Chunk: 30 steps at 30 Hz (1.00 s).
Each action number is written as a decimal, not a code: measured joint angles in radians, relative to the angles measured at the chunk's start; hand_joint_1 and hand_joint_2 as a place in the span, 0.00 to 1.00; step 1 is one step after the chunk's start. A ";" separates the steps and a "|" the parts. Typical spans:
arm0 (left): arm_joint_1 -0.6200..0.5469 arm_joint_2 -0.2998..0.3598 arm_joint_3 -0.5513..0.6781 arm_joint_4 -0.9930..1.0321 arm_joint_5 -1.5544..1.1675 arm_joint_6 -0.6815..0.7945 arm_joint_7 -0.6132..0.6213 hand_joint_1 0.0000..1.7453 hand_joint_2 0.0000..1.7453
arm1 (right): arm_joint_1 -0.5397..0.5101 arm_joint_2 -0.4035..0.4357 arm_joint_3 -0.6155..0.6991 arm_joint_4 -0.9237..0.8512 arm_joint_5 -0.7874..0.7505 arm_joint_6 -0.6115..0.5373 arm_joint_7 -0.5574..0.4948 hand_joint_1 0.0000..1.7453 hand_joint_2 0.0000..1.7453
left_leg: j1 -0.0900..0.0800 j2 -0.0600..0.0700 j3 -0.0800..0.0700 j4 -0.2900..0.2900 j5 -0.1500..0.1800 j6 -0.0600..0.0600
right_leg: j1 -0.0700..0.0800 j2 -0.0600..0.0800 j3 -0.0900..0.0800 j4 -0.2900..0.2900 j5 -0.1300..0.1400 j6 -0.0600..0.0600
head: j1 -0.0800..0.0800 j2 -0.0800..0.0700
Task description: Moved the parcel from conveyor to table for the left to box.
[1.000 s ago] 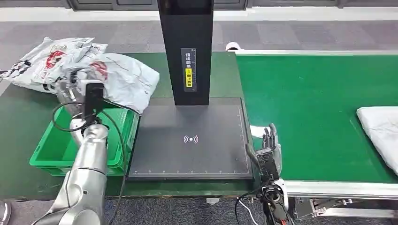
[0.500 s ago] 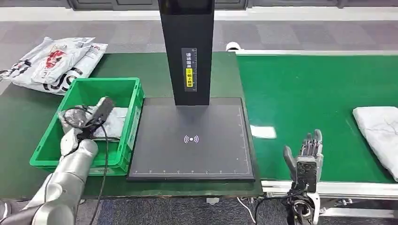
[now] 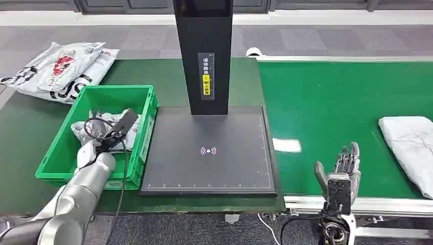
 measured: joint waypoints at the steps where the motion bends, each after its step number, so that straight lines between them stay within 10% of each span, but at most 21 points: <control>1: -0.011 0.000 0.013 -0.003 0.033 0.042 -0.050 0.00 0.00 | 0.000 0.000 0.000 0.000 0.002 -0.007 0.002 0.00 1.00 | 0.000 0.000 -0.001 0.000 0.001 0.000 | 0.000 0.000 -0.001 0.000 0.001 0.000 | 0.000 0.000; 12: -0.092 -0.013 0.100 -0.012 0.105 0.131 -0.167 0.00 0.00 | 0.000 0.003 0.000 0.000 0.007 -0.032 0.006 0.00 1.00 | 0.000 0.001 -0.005 0.000 0.001 -0.001 | 0.000 0.001 -0.006 0.000 0.002 0.000 | 0.000 0.000; 18: -0.143 -0.039 0.174 -0.044 0.288 0.202 -0.428 0.00 0.00 | -0.001 0.003 0.000 0.000 0.003 -0.082 0.009 0.00 1.00 | 0.000 0.001 -0.007 0.000 0.001 -0.001 | 0.001 0.001 -0.008 0.000 0.002 0.000 | 0.000 0.000; 30: -0.090 -0.251 0.193 -0.041 0.461 -0.317 -0.698 0.00 0.00 | -0.025 -0.040 -0.110 0.069 0.157 -0.281 0.067 0.00 1.00 | -0.003 -0.002 -0.009 0.001 0.000 0.002 | -0.003 0.000 -0.008 0.000 0.003 0.002 | 0.000 0.000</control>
